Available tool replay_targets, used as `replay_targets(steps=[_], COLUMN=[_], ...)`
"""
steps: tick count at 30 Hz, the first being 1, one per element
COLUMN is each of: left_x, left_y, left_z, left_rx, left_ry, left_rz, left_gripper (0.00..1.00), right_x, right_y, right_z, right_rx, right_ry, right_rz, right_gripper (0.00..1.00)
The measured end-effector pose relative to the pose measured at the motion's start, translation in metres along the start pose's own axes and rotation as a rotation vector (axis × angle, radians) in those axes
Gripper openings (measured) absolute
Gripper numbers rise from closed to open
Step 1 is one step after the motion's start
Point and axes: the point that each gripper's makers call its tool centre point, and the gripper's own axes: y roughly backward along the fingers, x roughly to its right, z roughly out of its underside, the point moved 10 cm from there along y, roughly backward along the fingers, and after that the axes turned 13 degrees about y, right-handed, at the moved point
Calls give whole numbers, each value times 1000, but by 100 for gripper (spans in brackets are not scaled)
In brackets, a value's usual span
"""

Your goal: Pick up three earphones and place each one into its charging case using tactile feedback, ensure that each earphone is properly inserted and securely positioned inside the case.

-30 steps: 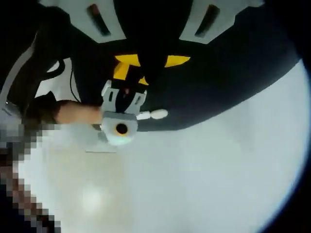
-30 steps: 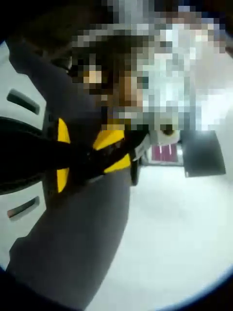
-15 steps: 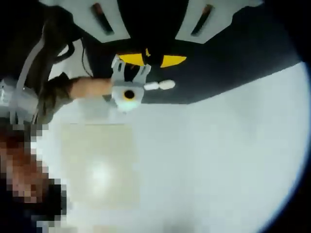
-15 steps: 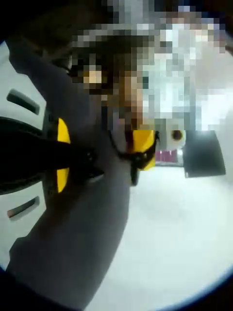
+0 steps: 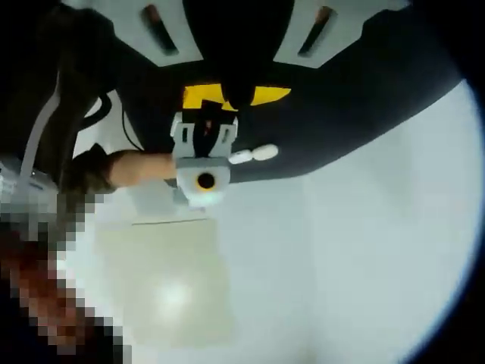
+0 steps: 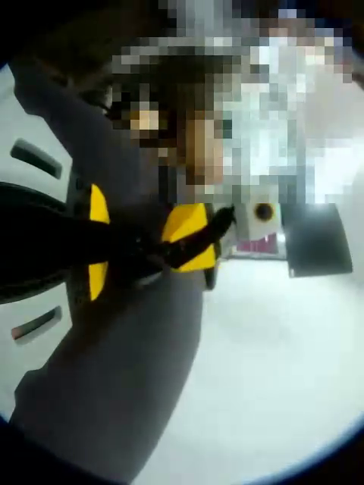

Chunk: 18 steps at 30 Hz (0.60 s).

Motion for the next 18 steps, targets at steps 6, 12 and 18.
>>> replay_targets(steps=[6, 12, 18], left_x=[6, 6, 5], left_y=[-1, -5, -1], left_z=[2, -1, -4], left_rx=[-30, -69, -57], left_ry=[-45, -85, -98], left_rz=[10, 10, -2], left_gripper=[9, 9, 10], right_x=[0, 1, 0], right_y=[1, 1, 1], right_z=[0, -1, -1], right_rx=[0, 1, 1], right_ry=[1, 1, 2], right_rz=[-1, 0, -1], right_gripper=[18, 18, 18])
